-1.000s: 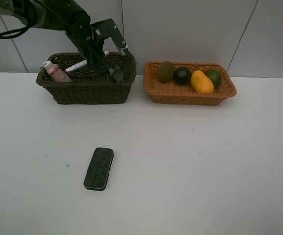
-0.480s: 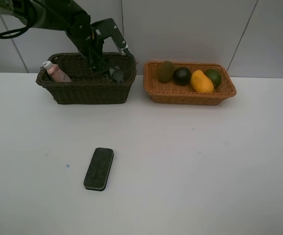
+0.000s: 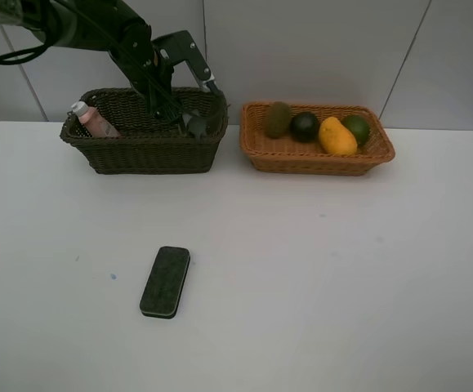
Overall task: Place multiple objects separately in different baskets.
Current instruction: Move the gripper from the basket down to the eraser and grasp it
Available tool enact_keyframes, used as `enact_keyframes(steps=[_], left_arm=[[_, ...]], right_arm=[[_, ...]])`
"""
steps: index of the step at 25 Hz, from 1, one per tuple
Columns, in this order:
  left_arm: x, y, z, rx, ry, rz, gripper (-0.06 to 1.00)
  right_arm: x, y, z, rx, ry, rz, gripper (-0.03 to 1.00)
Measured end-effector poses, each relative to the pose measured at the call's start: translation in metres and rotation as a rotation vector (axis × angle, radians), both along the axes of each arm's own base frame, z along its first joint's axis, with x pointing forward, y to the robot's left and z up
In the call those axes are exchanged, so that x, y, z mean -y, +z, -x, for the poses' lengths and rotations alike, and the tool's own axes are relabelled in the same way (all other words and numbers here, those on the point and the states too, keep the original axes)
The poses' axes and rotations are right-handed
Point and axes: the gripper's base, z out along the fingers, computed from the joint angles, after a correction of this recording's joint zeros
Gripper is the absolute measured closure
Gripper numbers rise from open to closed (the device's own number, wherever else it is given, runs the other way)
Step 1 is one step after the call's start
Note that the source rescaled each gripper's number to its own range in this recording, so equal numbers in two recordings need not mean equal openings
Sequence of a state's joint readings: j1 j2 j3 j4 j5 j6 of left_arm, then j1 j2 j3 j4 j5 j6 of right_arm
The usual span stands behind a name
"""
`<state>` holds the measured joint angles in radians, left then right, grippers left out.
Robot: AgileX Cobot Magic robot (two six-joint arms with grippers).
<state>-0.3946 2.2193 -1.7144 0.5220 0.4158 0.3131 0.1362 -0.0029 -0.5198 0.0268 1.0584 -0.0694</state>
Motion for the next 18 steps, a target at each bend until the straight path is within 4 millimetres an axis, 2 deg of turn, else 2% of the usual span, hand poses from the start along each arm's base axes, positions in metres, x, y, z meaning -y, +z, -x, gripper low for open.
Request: enact_keyframes(steps=[3, 8, 11, 15, 18], left_arm=[[-0.001, 0.002, 0.001, -0.006, 0.015, 0.006, -0.05], [-0.005, 0.021, 0.006, -0.008, 0.080, 0.040, -0.05], [-0.010, 0.046, 0.018, -0.042, 0.164, 0.083, -0.05], [-0.011, 0.067, 0.035, -0.117, 0.262, 0.183, -0.05], [-0.011, 0.077, 0.054, -0.174, 0.331, 0.245, -0.05]], right_arm=[[0.000, 0.000, 0.000, 0.000, 0.000, 0.000, -0.03], [0.000, 0.000, 0.000, 0.000, 0.000, 0.000, -0.03], [0.000, 0.000, 0.000, 0.000, 0.000, 0.000, -0.03], [0.000, 0.000, 0.000, 0.000, 0.000, 0.000, -0.03], [0.000, 0.000, 0.000, 0.000, 0.000, 0.000, -0.03]])
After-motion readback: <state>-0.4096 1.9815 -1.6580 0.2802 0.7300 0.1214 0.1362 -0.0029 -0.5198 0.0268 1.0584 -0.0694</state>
